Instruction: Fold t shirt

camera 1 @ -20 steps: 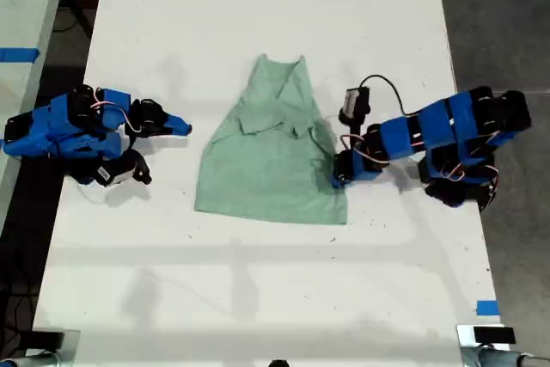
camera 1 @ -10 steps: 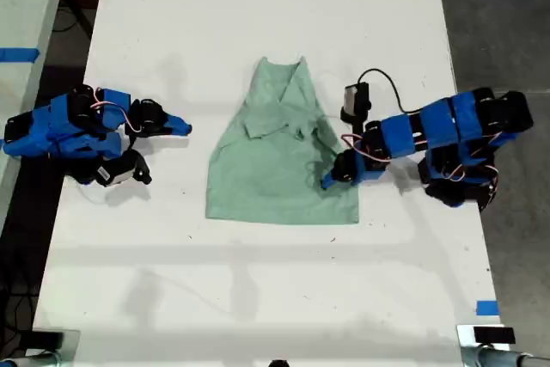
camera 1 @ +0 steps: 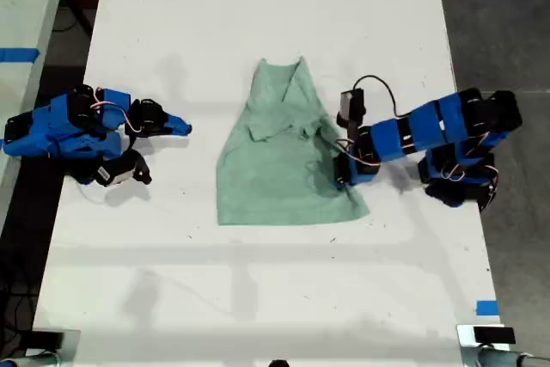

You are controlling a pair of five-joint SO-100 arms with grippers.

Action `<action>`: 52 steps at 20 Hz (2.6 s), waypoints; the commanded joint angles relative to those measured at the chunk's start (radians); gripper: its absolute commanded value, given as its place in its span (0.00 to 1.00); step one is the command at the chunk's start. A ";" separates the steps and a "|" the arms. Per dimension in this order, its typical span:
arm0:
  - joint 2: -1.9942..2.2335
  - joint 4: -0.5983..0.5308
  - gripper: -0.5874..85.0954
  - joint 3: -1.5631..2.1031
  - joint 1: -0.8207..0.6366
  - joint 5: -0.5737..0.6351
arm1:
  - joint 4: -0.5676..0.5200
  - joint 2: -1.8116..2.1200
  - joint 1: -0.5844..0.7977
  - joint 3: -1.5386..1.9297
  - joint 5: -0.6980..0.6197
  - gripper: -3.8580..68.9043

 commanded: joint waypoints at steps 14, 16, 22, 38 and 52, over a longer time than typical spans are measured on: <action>0.009 -0.015 0.00 -0.002 0.023 0.008 | 0.000 -0.114 -0.043 -0.598 -0.290 0.34; 0.009 -0.014 0.00 -0.002 0.023 0.008 | 0.100 -0.212 -0.052 -0.769 -0.305 0.46; 0.009 -0.012 0.00 -0.002 0.023 0.008 | 0.318 0.058 -0.029 -0.637 -0.178 0.06; 0.009 -0.015 0.00 0.000 0.031 0.002 | 0.023 1.799 0.167 1.080 -0.121 0.07; 0.009 -0.017 0.00 0.002 0.031 -0.006 | 0.028 1.799 0.153 1.078 -0.115 0.07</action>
